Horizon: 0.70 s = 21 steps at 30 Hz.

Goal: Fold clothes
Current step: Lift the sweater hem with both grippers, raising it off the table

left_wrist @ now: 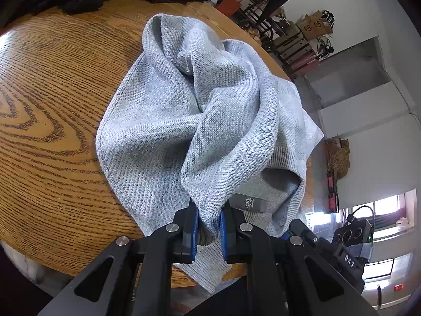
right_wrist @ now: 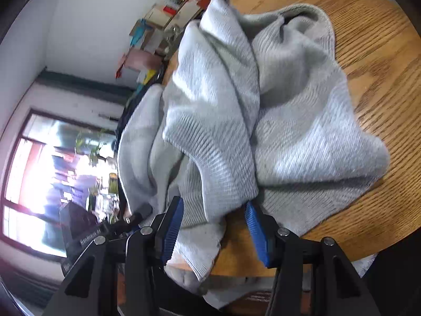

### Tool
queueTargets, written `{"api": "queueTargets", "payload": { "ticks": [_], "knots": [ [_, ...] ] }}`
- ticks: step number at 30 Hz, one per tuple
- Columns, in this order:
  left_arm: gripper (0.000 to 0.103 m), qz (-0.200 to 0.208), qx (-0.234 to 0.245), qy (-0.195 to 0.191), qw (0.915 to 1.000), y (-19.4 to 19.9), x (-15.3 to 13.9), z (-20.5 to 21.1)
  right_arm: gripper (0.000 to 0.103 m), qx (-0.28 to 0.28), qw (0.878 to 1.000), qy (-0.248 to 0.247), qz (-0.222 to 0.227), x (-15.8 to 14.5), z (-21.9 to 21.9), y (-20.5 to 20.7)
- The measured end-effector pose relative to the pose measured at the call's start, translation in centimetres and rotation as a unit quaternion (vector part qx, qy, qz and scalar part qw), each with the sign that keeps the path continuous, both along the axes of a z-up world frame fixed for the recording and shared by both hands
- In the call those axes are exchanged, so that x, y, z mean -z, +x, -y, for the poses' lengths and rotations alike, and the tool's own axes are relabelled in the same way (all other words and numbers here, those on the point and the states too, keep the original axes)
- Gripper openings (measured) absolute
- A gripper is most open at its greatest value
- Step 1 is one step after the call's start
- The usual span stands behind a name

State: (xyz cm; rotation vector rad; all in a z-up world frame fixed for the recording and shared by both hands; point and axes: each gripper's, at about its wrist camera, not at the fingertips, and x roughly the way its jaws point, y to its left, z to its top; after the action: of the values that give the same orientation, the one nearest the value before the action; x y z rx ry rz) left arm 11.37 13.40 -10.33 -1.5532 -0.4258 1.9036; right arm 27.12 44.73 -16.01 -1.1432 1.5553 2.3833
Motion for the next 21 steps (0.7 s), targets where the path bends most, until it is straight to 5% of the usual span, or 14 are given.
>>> {"api": "queueTargets", "payload": {
  "ticks": [11, 16, 21],
  "knots": [
    [0.013, -0.014, 0.003, -0.008, 0.9999, 0.4, -0.2, -0.2, 0.040, 0.047, 0.999, -0.011, 0.009, 0.3, -0.5, -0.4],
    [0.013, -0.027, 0.010, -0.010, 0.9995, 0.9, -0.5, -0.6, 0.017, 0.041, 0.999, 0.034, 0.000, -1.4, -0.2, 0.6],
    [0.012, -0.032, 0.016, 0.002, 0.9993, 0.5, -1.7, -0.8, 0.012, 0.021, 0.997, 0.076, -0.012, -3.3, 0.2, -0.2]
  ]
}}
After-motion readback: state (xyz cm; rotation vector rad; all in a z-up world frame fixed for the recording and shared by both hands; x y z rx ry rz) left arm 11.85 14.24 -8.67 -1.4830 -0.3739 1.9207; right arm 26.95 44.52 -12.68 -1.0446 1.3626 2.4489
